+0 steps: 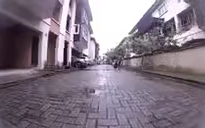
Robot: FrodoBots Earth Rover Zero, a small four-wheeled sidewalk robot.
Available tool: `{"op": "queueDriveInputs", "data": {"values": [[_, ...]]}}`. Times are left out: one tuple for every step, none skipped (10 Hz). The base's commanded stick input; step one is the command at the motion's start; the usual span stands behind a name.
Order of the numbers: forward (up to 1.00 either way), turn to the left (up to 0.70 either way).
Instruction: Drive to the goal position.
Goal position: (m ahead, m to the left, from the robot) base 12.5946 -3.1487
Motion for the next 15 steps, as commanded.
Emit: {"op": "queueDriveInputs", "data": {"values": [[0.50, 0.00], [0.50, 0.00], [0.50, 0.00], [0.50, 0.00], [0.50, 0.00], [0.50, 0.00], [0.50, 0.00], [0.50, 0.00], [0.50, 0.00], [0.50, 0.00], [0.50, 0.00], [0.50, 0.00], [0.50, 0.00], [0.50, 0.00], [0.50, 0.00]]}}
